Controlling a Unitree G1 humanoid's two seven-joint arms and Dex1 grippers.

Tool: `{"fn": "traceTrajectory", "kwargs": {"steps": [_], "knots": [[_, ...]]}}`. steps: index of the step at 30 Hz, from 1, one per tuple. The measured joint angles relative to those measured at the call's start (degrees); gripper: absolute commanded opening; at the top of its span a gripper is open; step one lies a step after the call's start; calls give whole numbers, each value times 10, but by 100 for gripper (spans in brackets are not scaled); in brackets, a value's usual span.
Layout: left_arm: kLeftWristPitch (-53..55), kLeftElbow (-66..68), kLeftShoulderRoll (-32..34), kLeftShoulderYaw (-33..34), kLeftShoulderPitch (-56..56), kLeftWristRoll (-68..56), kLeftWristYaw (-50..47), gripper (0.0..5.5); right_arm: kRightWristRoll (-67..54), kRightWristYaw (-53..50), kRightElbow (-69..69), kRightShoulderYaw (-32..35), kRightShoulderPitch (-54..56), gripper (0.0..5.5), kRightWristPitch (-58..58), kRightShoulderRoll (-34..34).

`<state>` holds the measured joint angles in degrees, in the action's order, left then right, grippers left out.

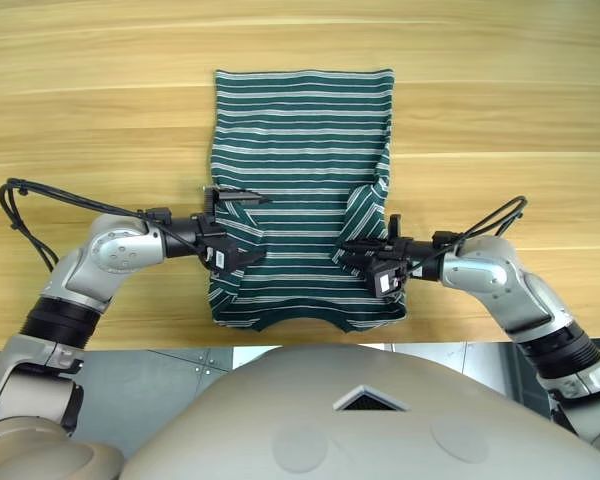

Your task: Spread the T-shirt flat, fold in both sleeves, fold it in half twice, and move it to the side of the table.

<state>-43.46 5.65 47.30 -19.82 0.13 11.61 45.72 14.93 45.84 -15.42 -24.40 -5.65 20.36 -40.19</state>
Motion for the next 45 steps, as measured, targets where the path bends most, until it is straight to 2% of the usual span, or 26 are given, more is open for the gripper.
{"fn": "traceTrajectory", "kwargs": {"steps": [4, 7, 9, 11, 16, 21, 27, 39, 45], "knots": [[1, 0, -3, 0, 0, 0, 0, 540, -92, -7, -42, 49, -1, 244, -31, 12], [2, 0, -7, -1, -1, 0, 0, 540, -170, -17, -79, 118, -8, 292, -41, 13], [2, 0, -7, -1, 0, 0, -1, 540, -179, -24, -63, 190, -21, 323, -34, -20], [2, 0, -7, 0, 1, -2, -1, 540, -154, -22, -27, 224, -51, 355, -13, -56], [2, -2, -6, 2, 5, -7, -1, 540, -106, -5, 13, 231, -151, 448, 46, -97], [2, 0, -6, 2, 5, -8, -1, 540, -86, 16, -2, 182, -185, 533, 62, -101], [2, 1, -6, 6, 5, -19, -1, 540, -85, 17, -4, 164, -191, 537, 71, -100], [-2, 6, -7, 9, 7, -32, -4, 540, -87, 16, -13, 177, -208, 537, 77, -111], [18, -103, 11, 51, 35, -214, 14, 540, -141, -13, -19, 263, -199, 537, 86, -108]]}}
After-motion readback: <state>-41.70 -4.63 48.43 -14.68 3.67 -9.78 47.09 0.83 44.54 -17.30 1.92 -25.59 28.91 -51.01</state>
